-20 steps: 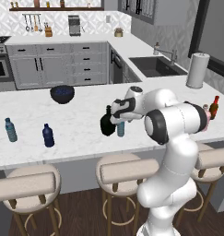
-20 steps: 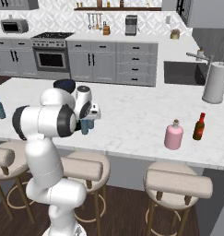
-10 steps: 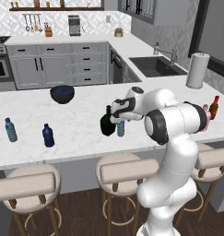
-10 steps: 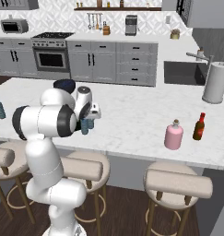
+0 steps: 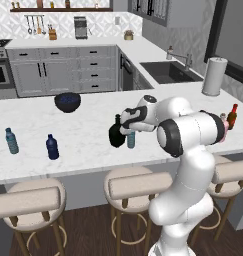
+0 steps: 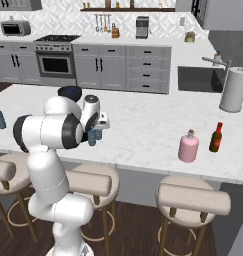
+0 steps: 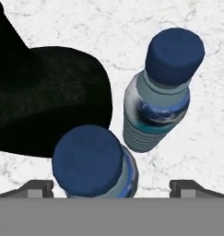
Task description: Move the plastic bottles in the middle to the plastics group, and the glass bottles in the middle to the glass group.
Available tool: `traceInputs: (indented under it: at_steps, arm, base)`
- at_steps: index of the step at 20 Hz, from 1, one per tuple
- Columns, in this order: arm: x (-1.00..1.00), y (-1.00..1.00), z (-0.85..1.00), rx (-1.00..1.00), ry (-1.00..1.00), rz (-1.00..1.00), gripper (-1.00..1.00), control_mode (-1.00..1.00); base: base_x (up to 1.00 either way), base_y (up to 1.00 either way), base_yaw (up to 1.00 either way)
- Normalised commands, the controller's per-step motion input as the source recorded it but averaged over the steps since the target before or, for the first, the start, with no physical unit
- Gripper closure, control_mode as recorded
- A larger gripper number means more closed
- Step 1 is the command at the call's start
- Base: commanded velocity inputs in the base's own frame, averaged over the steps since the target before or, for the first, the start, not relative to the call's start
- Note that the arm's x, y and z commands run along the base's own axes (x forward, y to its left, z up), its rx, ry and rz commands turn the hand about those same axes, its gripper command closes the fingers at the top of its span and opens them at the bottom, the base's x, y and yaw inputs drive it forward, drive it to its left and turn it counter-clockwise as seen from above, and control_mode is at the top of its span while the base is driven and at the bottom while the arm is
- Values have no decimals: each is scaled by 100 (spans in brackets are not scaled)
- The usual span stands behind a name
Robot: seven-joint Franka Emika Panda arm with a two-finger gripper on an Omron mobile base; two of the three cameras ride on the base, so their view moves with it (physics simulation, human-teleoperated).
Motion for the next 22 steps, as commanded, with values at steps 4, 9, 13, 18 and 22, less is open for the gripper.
traceInputs:
  at_steps: [4, 9, 13, 18, 22]
  arm:
    - [2, 3, -3, 0, 0, 4, 100, -100]
    - [0, 9, 0, 0, 0, 2, 100, -100]
    - [-18, 8, 0, 0, 0, 0, 100, -100]
    - [-78, 0, 2, 1, 0, 1, 100, -100]
    - [-68, 18, 9, 0, -3, 7, 100, -100]
  base:
    - [0, 0, 0]
    - [0, 0, 0]
    - [0, 0, 0]
    - [0, 0, 0]
    - [0, 0, 0]
